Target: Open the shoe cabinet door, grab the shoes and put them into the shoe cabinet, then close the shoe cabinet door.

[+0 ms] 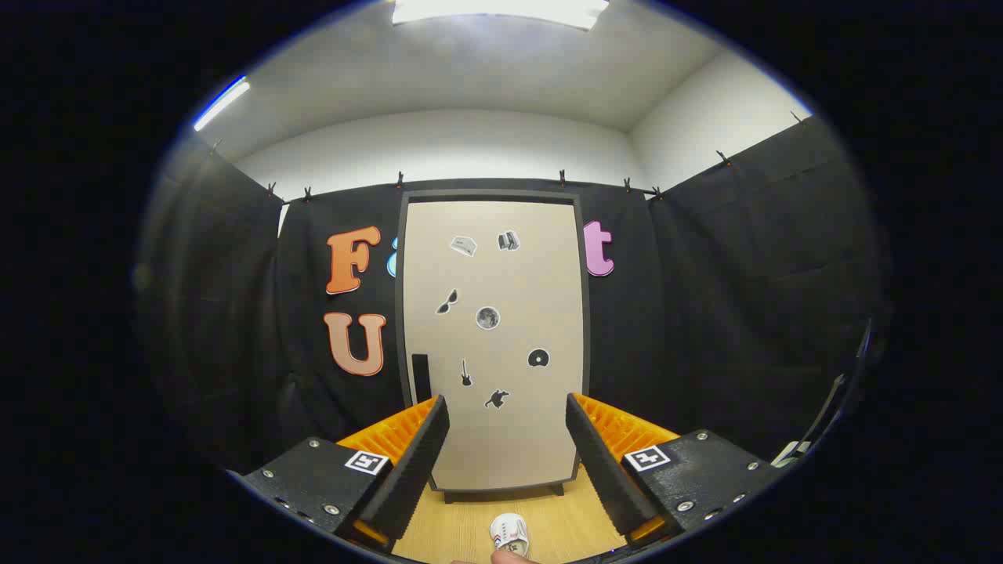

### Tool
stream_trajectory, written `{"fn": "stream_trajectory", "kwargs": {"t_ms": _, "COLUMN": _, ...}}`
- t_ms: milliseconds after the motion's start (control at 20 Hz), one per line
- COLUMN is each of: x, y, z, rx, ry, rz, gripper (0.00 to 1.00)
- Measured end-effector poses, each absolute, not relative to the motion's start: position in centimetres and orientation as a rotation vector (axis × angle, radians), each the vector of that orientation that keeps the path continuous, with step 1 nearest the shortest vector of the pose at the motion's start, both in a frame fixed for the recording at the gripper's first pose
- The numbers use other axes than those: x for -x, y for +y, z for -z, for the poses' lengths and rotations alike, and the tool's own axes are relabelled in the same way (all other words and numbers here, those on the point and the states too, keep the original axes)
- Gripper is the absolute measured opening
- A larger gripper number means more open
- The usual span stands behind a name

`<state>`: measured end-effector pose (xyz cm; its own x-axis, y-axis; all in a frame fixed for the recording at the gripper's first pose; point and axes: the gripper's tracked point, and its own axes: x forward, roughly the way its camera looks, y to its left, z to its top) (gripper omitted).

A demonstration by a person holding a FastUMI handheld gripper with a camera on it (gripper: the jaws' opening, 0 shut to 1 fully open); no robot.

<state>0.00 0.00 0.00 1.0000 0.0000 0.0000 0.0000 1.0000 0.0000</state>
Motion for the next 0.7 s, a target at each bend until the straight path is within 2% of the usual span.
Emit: {"fn": "stream_trajectory", "kwargs": {"t_ms": 700, "x": -1.9, "y": 3.6, "z": 0.8, "rx": -0.007, "ry": 0.012, "rz": -0.039, "gripper": 0.94}}
